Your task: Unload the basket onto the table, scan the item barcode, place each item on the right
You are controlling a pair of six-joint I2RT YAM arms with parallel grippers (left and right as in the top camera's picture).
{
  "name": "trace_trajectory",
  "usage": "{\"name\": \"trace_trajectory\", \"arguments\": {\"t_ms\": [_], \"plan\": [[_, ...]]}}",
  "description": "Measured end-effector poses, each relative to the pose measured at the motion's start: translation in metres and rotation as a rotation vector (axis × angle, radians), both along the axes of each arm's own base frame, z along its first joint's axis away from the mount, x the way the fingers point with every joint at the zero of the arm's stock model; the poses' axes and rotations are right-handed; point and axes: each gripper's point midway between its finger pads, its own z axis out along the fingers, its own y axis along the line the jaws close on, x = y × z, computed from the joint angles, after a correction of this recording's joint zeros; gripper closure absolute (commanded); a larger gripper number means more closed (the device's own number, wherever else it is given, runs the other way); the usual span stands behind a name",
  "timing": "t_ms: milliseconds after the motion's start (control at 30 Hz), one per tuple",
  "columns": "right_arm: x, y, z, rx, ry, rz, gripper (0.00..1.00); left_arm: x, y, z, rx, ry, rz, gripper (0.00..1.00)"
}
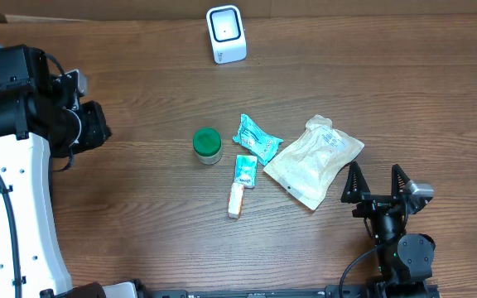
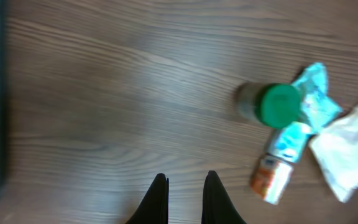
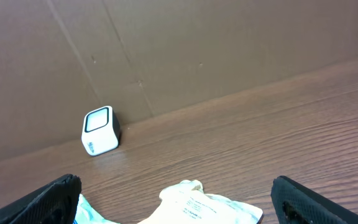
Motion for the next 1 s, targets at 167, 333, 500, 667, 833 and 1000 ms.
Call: {"name": "trace_trajectory", "arguments": {"t_ms": [167,333,500,667,833,1000], "plan": [[0.0,0.0,0.0,0.001,0.0,0.0,0.0,0.004,0.017,-0.001,0.092,-0.006,0.029,0.96],[0.0,0.0,0.0,0.0,0.0,0.0,0.0,0.008,0.024,-0.017,0.127,0.006,0.019,0.96],[0.0,0.0,0.0,0.0,0.0,0.0,0.0,0.006,0.024,-0.04,0.127,0.051,0.009,0.96],[0.0,0.0,0.0,0.0,0.0,0.0,0.0,0.006,0.024,-0.043,0.129,0.053,-0.002,0.37],[0.0,0.0,0.0,0.0,0.0,0.0,0.0,0.009,0.021,-0.042,0.115,0.035,-0.012,0.96],[0.0,0.0,0.0,0.0,0.0,0.0,0.0,0.01,0.012,-0.041,0.069,0.028,-0.036,0.96]]}}
